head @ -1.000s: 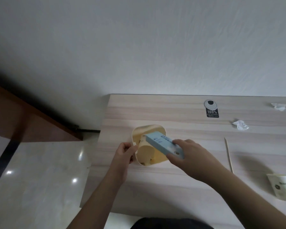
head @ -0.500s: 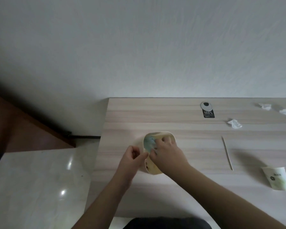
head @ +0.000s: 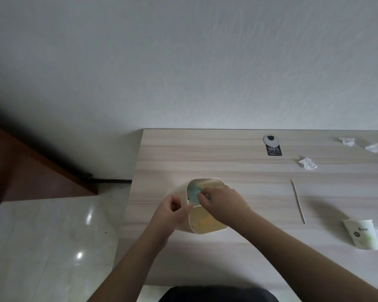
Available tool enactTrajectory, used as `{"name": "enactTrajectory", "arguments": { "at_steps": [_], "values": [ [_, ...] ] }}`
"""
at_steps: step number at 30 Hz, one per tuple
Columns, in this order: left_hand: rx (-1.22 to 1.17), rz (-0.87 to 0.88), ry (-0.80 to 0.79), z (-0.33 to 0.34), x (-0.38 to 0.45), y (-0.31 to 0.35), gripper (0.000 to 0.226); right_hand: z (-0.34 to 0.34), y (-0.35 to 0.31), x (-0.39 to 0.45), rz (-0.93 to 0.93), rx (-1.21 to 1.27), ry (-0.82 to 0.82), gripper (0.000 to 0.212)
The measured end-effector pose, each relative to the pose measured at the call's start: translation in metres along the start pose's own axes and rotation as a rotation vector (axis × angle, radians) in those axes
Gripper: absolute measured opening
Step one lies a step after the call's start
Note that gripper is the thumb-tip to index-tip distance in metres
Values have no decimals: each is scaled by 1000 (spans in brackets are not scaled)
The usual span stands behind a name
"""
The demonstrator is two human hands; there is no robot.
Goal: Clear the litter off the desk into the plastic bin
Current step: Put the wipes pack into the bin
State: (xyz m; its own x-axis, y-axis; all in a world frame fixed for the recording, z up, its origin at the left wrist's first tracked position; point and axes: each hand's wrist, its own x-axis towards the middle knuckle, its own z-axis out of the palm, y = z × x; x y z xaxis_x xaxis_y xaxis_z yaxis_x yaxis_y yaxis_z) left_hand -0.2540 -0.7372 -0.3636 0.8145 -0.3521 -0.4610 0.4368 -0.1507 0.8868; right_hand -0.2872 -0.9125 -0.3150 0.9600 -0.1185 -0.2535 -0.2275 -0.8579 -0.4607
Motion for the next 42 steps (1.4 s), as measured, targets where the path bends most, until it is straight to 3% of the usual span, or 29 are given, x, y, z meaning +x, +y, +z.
{"name": "enactTrajectory", "arguments": {
  "at_steps": [5,11,16,18,22,28,34,39,42],
  "values": [
    [-3,-2,-57,2,1,5,28,-7,11,1,-44,31,-102,37],
    [-4,-26,-72,14,3,14,32,-5,10,-3,-126,-240,129,46],
    [-94,-88,-3,12,8,16,12,-14,16,-5,-154,2,-86,58],
    [-105,-91,3,10,9,16,11,-18,20,-7,-194,-11,-108,55],
    [-90,-90,-8,11,10,15,12,-22,22,-8,-234,-219,72,32],
    [-135,-107,-21,14,7,12,14,-20,16,-10,-177,-378,190,25],
    [-81,-98,-79,15,1,14,15,-20,15,-14,-53,-343,281,26],
    [-94,-135,-121,12,-2,15,33,-26,15,-19,-104,-299,372,19],
    [-167,-184,-122,12,-2,15,27,-28,15,-22,-124,-296,391,22]
  ]
}}
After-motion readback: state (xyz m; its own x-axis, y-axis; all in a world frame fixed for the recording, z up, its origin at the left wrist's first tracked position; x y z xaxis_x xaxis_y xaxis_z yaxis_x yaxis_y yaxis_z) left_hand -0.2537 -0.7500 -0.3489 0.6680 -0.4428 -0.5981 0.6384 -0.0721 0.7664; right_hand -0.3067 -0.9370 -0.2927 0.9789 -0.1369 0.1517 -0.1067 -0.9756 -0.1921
